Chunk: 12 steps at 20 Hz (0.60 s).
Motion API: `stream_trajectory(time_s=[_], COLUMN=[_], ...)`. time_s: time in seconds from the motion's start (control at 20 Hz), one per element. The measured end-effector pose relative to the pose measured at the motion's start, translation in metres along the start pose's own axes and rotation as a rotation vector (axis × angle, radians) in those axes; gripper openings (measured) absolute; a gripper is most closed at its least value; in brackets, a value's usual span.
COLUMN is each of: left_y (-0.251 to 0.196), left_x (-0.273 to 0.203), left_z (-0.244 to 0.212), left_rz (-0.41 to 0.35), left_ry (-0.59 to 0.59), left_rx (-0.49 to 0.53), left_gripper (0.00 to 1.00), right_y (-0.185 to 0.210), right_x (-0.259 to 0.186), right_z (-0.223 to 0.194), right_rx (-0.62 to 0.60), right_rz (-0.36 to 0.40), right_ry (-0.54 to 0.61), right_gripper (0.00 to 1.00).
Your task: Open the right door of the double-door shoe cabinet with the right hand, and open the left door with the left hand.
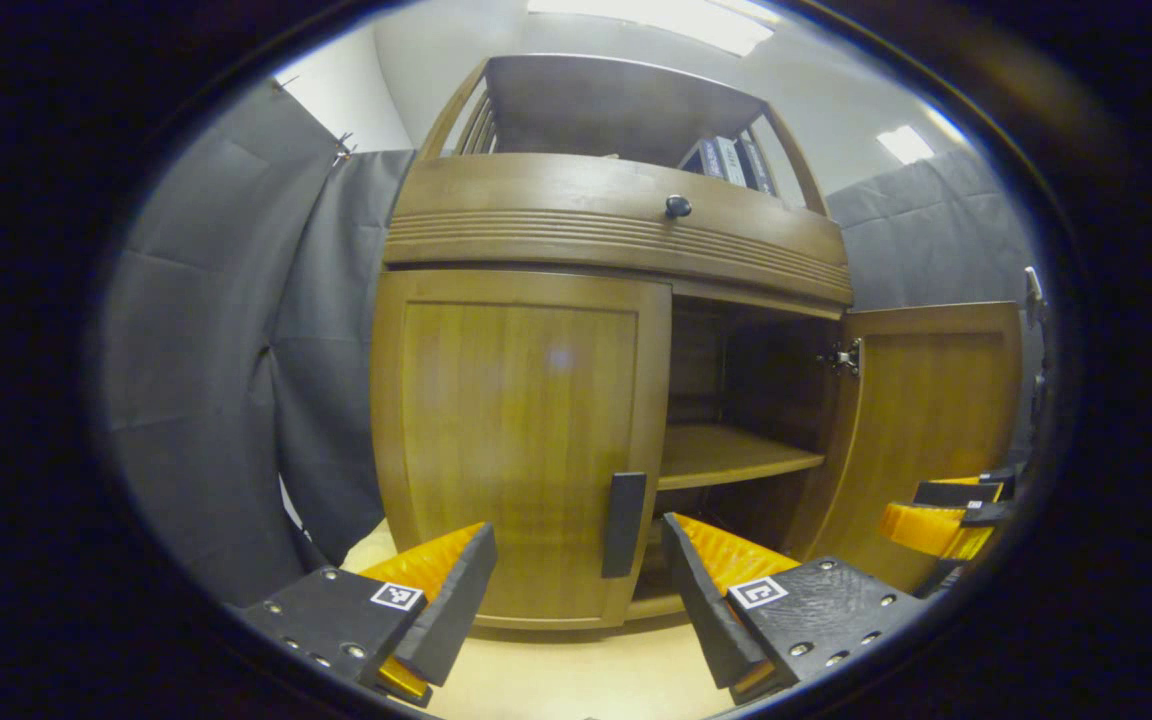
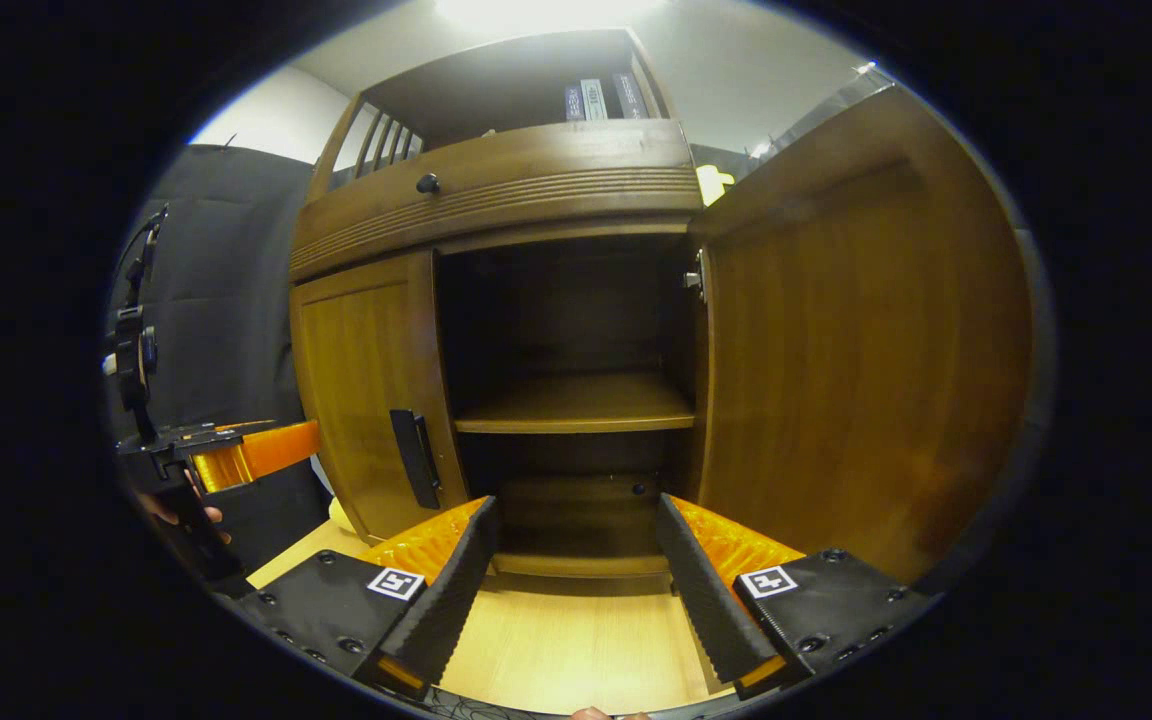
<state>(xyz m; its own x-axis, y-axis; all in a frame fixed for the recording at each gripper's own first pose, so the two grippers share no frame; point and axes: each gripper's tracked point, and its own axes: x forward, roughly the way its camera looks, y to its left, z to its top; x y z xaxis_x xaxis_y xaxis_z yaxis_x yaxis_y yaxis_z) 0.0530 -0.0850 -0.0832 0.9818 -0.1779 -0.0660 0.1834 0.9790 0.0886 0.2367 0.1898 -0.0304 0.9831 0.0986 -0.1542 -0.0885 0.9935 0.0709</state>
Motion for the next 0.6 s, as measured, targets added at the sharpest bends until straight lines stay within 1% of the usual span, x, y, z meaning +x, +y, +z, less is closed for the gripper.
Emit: stream_trajectory(time_s=[0.15,0.3,0.45,0.5,0.55,0.6], left_y=[0.0,-0.001,-0.001,-0.005,-0.007,-0.006], left_x=[0.002,0.006,0.009,0.009,0.009,0.01], left_z=[-0.001,-0.002,-0.001,0.0,-0.002,-0.003], left_rz=[0.002,0.008,0.047,0.05,0.044,0.039], left_ry=[0.016,0.036,0.051,0.054,0.06,0.068], left_rx=[0.006,0.001,0.033,0.036,0.036,0.035], left_gripper=[0.95,0.95,0.95,0.95,0.95,0.95], right_y=[0.001,0.002,0.002,0.003,0.003,0.003], right_x=[0.025,0.04,0.056,0.06,0.064,0.068], right_z=[-0.002,-0.004,-0.003,-0.003,-0.001,0.0], right_rx=[0.018,0.016,0.01,0.006,0.005,0.005], right_rz=[0.014,0.025,0.046,0.057,0.066,0.071], right_ry=[0.006,0.008,0.011,0.009,0.005,0.0], right_gripper=[0.94,0.94,0.94,0.94,0.98,0.94])
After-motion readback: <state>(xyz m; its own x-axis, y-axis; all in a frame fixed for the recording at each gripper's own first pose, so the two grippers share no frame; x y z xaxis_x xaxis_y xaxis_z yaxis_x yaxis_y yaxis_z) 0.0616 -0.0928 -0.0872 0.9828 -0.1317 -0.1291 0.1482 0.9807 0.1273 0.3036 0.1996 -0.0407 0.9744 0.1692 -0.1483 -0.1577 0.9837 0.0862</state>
